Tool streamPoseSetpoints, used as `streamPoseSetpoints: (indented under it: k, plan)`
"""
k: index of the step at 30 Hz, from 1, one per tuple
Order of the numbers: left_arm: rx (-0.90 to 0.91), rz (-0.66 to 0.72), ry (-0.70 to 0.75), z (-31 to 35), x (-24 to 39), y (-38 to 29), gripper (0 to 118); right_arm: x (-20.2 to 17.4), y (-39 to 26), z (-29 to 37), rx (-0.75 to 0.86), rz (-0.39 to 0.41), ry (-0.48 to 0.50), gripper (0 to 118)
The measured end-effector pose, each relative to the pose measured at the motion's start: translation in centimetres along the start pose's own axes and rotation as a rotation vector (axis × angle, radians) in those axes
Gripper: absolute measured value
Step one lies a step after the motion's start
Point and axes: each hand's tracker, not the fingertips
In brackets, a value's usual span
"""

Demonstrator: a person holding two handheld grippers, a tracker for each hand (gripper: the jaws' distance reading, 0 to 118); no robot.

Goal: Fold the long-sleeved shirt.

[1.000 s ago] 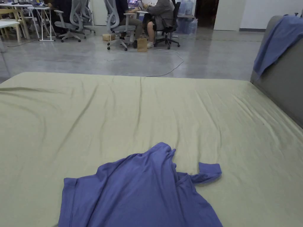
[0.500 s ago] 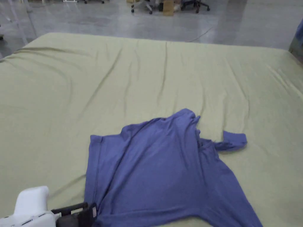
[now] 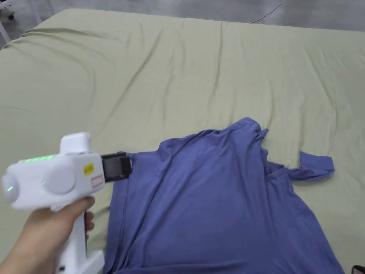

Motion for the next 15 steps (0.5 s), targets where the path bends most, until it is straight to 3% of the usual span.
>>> streamPoseSetpoints:
  k: [3,5,6,9,11,12,13,14,15]
  plan:
    - [-0.166,-0.024,0.079,-9.0,1.0,2.2,117,-1.1,1.6,-2.1,-0.031,0.0,0.021,0]
    - [-0.221,-0.062,0.097,-13.0,1.9,1.6,108,-1.1,3.1,-3.7,-0.047,0.009,0.022,0]
    - [-0.227,-0.114,0.113,-14.6,2.3,1.1,98,-1.4,4.5,-4.5,-0.052,0.02,0.024,0]
    - [-0.085,-0.228,0.14,-13.0,3.4,-0.2,94,-1.0,9.2,-7.3,-0.036,0.054,0.02,0]
    - [-0.065,-0.253,0.075,-11.5,3.6,-0.9,55,-1.3,13.7,-9.7,-0.015,0.062,0.026,0]
    - [-0.047,-0.263,0.053,-10.7,3.7,-1.2,24,-1.3,15.9,-11.1,-0.006,0.07,0.025,20]
    - [-0.054,-0.262,0.006,-9.8,3.9,-1.2,1,-1.7,18.6,-12.9,-0.002,0.092,0.015,70]
    - [-0.07,-0.253,0.032,-9.2,3.6,-1.2,1,-2.2,20.8,-14.7,-0.017,0.116,-0.001,110]
    - [-0.078,-0.214,0.009,-8.6,3.2,-0.7,1,-2.6,23.1,-16.9,-0.043,0.144,-0.018,118]
